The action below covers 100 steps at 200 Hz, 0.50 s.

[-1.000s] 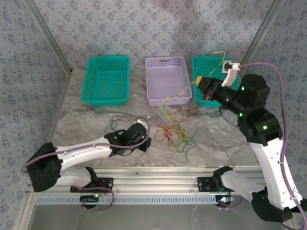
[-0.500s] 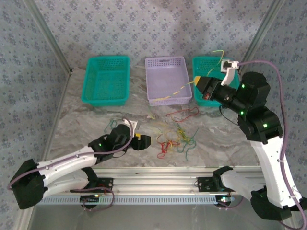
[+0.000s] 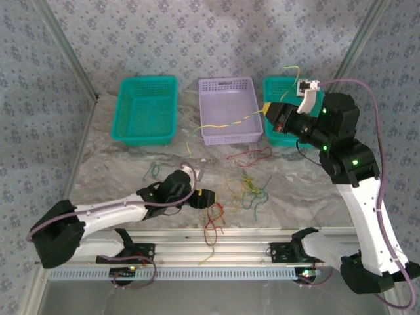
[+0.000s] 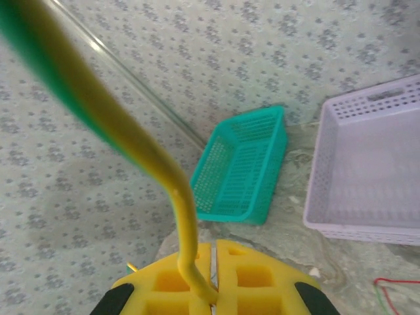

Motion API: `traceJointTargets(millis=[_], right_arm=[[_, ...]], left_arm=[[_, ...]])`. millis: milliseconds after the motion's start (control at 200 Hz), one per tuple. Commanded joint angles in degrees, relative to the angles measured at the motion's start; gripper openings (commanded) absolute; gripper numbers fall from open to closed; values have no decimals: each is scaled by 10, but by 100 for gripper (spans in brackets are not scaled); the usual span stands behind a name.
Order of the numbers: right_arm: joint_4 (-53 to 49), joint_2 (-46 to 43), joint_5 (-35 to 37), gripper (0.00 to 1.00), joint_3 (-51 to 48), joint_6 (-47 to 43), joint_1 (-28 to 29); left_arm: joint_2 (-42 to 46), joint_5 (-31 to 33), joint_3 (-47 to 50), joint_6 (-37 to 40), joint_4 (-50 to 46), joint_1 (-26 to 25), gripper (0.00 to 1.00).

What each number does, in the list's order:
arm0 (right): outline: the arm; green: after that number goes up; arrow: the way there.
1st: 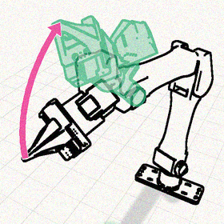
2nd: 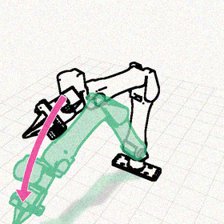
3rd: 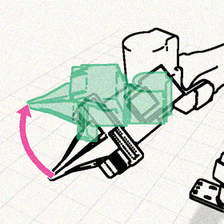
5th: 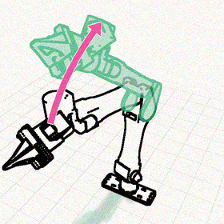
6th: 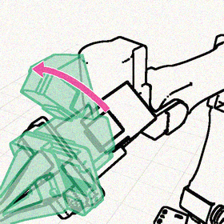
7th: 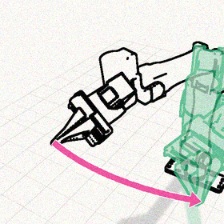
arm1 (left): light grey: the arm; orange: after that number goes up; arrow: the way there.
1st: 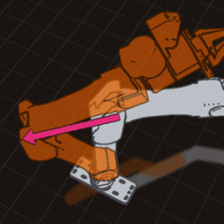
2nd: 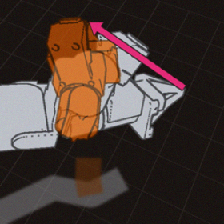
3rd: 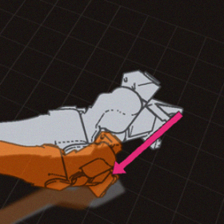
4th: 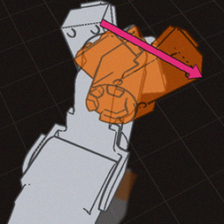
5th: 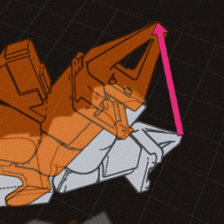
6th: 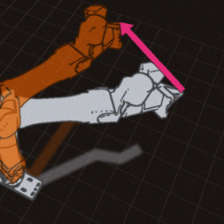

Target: Untangle the cables

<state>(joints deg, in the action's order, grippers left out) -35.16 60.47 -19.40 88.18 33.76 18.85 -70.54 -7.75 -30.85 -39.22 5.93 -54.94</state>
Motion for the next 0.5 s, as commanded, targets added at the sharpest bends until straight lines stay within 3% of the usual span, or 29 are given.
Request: traceJointTargets(millis=[0, 140, 280, 495], right_arm=[[-38, 14, 39, 0, 10, -27, -24], [-35, 29, 2, 0, -7, -15, -59], [-15, 22, -12, 0, -29, -8, -78], [-9, 24, -34, 0, -35, -4, -91]], left_arm=[[-46, -34, -53, 26, -18, -14, 73], [-97, -70, -87, 49, -69, -35, 72], [-130, -55, -115, 68, -143, -54, 71], [-226, -12, -191, 98, -259, -57, 48]])
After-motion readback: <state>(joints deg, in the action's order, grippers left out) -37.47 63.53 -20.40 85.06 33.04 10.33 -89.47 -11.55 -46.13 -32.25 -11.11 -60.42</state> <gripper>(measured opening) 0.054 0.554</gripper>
